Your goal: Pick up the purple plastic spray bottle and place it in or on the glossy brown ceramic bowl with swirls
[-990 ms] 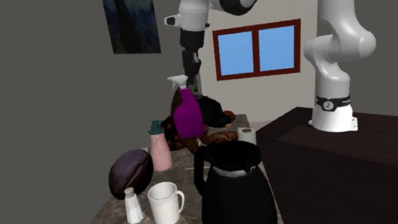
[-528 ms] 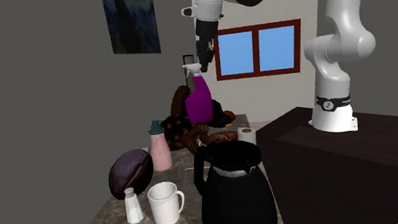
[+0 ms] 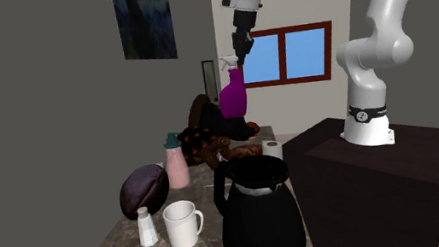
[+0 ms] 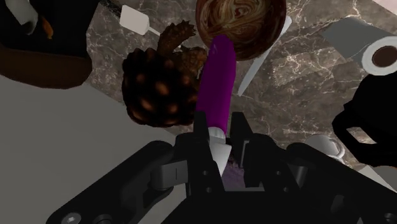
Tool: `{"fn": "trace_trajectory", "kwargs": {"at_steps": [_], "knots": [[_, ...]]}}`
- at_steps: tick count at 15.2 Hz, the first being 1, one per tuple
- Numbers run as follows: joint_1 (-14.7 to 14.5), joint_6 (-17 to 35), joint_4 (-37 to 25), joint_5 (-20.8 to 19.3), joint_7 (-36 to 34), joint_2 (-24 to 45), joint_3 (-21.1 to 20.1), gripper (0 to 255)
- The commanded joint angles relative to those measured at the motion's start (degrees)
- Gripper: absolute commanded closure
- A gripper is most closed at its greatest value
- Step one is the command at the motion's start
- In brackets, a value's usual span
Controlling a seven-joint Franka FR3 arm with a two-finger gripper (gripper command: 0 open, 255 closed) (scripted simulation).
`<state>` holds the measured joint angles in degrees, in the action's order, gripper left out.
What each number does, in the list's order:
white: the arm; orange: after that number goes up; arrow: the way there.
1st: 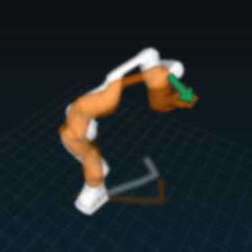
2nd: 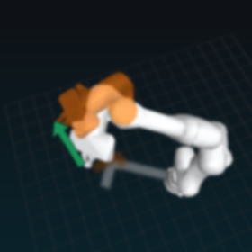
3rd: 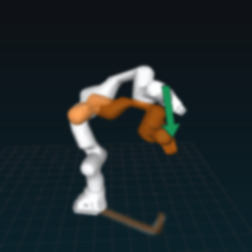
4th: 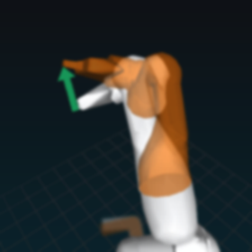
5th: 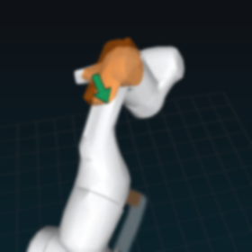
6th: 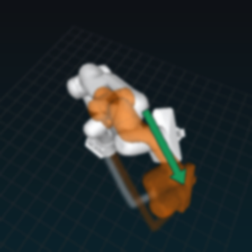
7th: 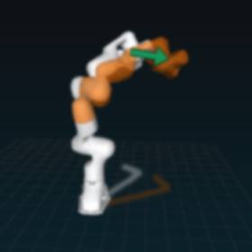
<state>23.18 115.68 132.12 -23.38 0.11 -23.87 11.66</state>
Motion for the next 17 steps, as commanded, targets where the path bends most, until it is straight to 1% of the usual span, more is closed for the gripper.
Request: {"fn": "trace_trajectory", "kwargs": {"at_steps": [1,4,17], "knots": [[0.9,-1.02,1.56,-0.64,2.02,-3.2,1.08,255],[2.27,-3.19,3.36,-1.63,4.91,-8.06,2.47,255],[3.07,6.81,11.75,-4.04,1.93,-6.13,3.87,255]]}}
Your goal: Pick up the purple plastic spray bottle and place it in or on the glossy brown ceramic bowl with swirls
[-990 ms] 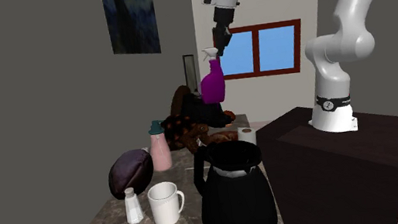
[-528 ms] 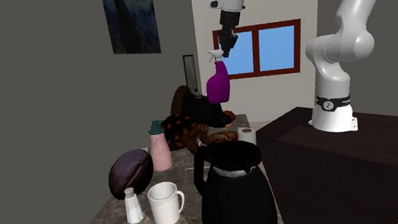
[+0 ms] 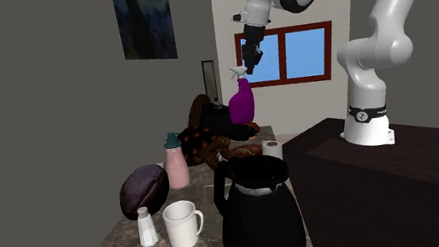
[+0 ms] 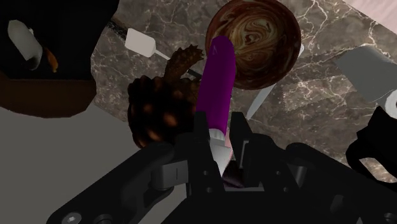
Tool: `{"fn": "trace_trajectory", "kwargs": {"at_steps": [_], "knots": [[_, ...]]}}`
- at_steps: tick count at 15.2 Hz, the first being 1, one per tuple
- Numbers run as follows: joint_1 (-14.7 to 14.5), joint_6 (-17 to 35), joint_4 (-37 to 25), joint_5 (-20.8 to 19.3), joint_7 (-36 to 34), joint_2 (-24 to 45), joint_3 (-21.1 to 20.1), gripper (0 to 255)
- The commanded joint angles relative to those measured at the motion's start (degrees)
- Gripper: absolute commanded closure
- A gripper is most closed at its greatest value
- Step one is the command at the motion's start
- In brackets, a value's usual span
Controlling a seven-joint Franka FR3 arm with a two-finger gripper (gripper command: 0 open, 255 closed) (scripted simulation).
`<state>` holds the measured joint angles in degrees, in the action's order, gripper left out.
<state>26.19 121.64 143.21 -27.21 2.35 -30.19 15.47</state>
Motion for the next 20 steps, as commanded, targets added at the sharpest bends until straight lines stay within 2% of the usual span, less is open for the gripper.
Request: {"fn": "trace_trajectory", "kwargs": {"at_steps": [1,20], "knots": [[0.13,1.65,1.22,-0.43,-0.57,0.44,0.17,255],[1.99,18.25,9.74,-5.7,-6.34,9.03,2.08,255]]}}
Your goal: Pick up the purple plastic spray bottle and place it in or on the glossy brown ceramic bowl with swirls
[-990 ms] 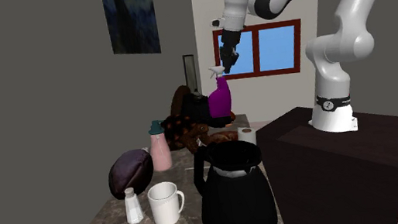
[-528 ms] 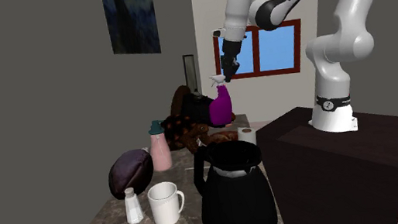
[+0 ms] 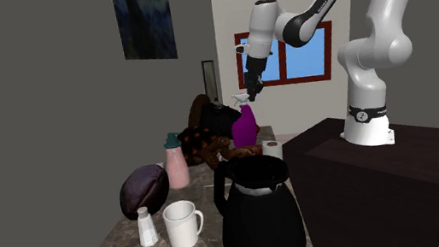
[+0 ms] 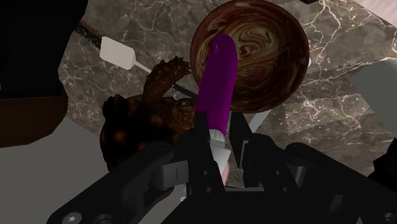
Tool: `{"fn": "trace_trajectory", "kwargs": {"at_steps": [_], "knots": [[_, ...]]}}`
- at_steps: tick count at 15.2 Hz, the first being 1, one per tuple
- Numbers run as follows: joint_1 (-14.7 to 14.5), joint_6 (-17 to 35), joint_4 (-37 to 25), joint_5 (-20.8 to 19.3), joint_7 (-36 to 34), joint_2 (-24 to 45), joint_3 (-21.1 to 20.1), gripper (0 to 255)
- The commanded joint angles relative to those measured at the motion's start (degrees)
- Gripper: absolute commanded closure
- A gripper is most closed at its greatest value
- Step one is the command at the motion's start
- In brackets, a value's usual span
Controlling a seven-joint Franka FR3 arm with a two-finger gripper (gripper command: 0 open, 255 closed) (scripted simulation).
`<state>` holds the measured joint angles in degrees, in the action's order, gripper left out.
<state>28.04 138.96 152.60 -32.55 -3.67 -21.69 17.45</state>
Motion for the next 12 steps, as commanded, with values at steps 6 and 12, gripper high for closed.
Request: {"fn": "trace_trajectory", "kwargs": {"at_steps": [6,12], "knots": [[0.14,0.93,0.35,-0.35,-0.32,0.53,0.1,255],[0.14,0.93,0.35,-0.35,-0.31,0.53,0.1,0]]}}
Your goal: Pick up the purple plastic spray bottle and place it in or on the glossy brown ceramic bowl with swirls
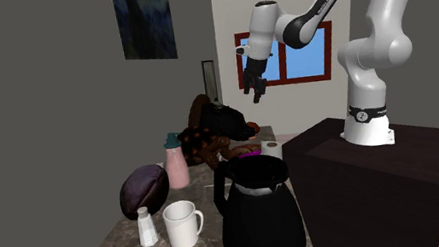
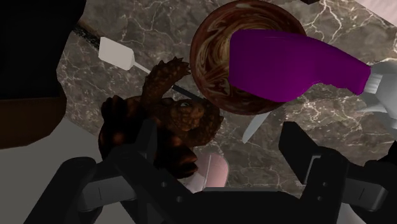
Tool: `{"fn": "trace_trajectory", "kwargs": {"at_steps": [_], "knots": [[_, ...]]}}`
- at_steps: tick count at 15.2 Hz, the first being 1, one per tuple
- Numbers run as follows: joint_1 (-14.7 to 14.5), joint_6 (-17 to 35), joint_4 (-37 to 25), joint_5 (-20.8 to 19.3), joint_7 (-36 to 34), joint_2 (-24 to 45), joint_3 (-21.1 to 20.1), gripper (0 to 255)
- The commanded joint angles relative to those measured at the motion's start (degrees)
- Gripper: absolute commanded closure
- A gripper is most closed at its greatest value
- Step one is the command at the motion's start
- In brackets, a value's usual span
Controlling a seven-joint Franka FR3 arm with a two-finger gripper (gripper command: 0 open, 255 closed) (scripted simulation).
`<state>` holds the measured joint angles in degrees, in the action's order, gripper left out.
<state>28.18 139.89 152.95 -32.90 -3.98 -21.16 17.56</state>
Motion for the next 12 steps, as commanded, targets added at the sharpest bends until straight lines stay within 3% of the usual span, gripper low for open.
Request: {"fn": "trace_trajectory", "kwargs": {"at_steps": [1,5,12], "knots": [[0.0,0.0,0.0,0.0,0.0,0.0,0.0,0],[-1.52,-8.99,-2.0,2.95,1.38,-6.62,-2.16,0],[-1.51,-8.98,-2.0,2.95,1.38,-6.62,-2.17,0]]}}
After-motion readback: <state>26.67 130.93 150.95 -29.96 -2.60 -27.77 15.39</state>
